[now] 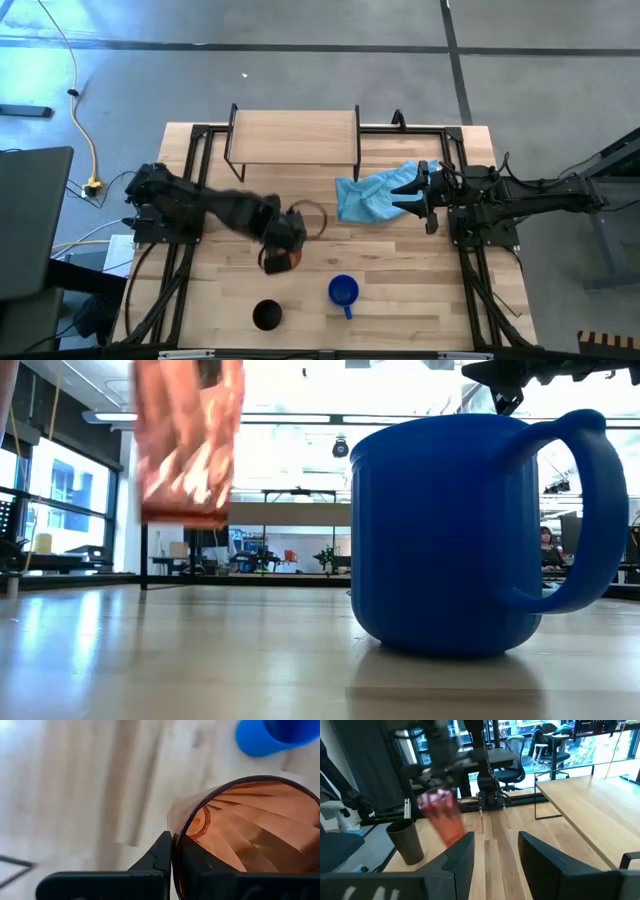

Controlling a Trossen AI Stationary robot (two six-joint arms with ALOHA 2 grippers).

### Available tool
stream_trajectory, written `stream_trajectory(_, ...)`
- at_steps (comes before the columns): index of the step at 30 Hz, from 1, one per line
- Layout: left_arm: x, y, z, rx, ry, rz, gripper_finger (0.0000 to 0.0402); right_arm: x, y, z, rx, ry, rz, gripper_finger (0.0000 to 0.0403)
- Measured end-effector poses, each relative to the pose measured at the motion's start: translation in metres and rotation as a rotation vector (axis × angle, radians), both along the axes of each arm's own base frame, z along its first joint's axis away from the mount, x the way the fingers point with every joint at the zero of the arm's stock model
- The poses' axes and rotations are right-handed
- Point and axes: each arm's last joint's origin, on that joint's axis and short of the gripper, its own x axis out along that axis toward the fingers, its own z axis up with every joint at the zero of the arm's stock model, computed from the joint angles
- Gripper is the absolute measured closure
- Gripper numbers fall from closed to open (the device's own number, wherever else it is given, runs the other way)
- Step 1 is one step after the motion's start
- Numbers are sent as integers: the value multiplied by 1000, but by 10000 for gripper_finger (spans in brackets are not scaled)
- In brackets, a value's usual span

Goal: Stack small to large cups/mugs on shelf
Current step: Put the orange cup on the shelf

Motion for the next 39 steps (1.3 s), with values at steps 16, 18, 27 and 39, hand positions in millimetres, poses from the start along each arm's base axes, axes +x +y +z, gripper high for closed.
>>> stream_trajectory(16, -95, 151, 123, 162, -241, 228, 401, 16, 1, -15, 133, 127, -20, 258)
stream_trajectory(18, -107, 169, 131, 175, -268, 302, 401, 20, 1, -17, 150, 131, -23, 258)
stream_trajectory(27, -144, 227, 134, 167, -273, 492, 401, 43, 8, -23, 173, 116, -8, 258)
stream_trajectory(39, -158, 282, 112, 98, -214, 669, 401, 70, 20, -43, 218, 168, 0, 258)
